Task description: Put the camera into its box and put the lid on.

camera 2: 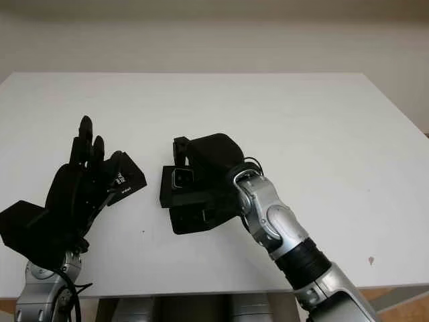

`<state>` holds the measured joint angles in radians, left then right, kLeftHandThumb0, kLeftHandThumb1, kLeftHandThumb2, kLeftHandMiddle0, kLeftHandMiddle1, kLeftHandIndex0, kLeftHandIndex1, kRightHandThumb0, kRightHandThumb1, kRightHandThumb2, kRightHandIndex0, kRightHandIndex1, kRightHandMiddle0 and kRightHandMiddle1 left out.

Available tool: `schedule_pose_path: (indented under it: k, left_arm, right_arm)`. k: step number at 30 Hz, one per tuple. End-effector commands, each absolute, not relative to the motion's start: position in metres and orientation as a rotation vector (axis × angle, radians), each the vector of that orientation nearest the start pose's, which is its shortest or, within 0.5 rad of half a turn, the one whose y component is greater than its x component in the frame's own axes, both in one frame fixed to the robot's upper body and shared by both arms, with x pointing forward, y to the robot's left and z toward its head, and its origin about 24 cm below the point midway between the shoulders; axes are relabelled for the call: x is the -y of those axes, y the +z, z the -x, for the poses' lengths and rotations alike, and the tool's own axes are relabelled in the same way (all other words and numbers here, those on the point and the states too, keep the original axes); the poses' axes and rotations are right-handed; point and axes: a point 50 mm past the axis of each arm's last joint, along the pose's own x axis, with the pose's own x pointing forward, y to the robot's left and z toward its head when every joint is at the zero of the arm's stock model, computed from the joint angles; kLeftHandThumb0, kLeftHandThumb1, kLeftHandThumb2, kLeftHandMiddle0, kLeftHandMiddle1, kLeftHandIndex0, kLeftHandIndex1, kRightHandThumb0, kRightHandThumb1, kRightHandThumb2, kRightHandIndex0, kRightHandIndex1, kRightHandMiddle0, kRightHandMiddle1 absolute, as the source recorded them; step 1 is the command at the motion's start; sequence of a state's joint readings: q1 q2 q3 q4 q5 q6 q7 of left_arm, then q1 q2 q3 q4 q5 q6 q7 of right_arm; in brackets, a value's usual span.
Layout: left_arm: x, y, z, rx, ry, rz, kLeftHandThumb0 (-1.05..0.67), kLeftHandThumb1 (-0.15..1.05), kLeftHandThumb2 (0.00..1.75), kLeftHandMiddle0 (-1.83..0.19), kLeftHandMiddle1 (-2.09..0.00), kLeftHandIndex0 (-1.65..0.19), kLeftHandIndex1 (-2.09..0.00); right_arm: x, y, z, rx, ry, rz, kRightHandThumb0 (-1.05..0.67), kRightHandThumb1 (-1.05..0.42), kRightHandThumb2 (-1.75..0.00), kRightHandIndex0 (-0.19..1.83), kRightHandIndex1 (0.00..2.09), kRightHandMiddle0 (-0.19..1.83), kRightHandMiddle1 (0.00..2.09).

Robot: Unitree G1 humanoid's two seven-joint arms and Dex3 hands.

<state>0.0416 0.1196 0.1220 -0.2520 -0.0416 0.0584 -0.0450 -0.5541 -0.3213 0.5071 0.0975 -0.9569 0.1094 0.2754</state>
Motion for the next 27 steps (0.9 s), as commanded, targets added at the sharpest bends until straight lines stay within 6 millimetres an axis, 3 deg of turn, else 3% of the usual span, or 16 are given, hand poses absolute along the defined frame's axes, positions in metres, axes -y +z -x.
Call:
schedule_pose_path:
  k: [1, 6, 9, 11, 13, 27]
  left_arm:
    - [-0.194, 0.095, -0.24, 0.186, 0.069, -0.102, -0.6, 1.05, 0.4, 0.17, -0.06, 0.19, -0.04]
    - [-0.193, 0.095, -0.239, 0.187, 0.068, -0.095, -0.59, 1.05, 0.39, 0.17, -0.05, 0.19, -0.04]
    - [-0.193, 0.095, -0.239, 0.189, 0.069, -0.092, -0.6, 1.05, 0.39, 0.17, -0.05, 0.19, -0.04]
    - [-0.193, 0.096, -0.238, 0.189, 0.071, -0.096, -0.6, 1.05, 0.38, 0.16, -0.06, 0.18, -0.04]
    - [-0.193, 0.096, -0.238, 0.192, 0.071, -0.096, -0.59, 1.05, 0.38, 0.16, -0.06, 0.18, -0.05]
    - [-0.192, 0.096, -0.239, 0.189, 0.076, -0.102, -0.59, 1.05, 0.38, 0.16, -0.06, 0.18, -0.05]
  right_arm:
    - [0.07, 0.123, -0.32, 0.329, 0.462, 1.519, -0.44, -1.02, -0.06, 0.39, 0.65, 0.3, 1.9]
    - [0.069, 0.123, -0.318, 0.329, 0.444, 1.581, -0.48, -1.01, -0.05, 0.38, 0.65, 0.31, 1.7]
    - [0.07, 0.124, -0.315, 0.344, 0.432, 1.604, -0.57, -1.0, -0.05, 0.33, 0.63, 0.17, 1.38]
    - [0.071, 0.126, -0.312, 0.353, 0.421, 1.621, -0.71, -1.0, -0.05, 0.27, 0.45, 0.13, 0.92]
    - [0.072, 0.129, -0.309, 0.363, 0.402, 1.638, -0.75, -0.99, -0.05, 0.24, 0.31, 0.15, 0.68]
    - [0.08, 0.153, -0.298, 0.443, 0.338, 1.57, -0.74, -0.98, -0.05, 0.12, 0.1, 0.12, 0.45]
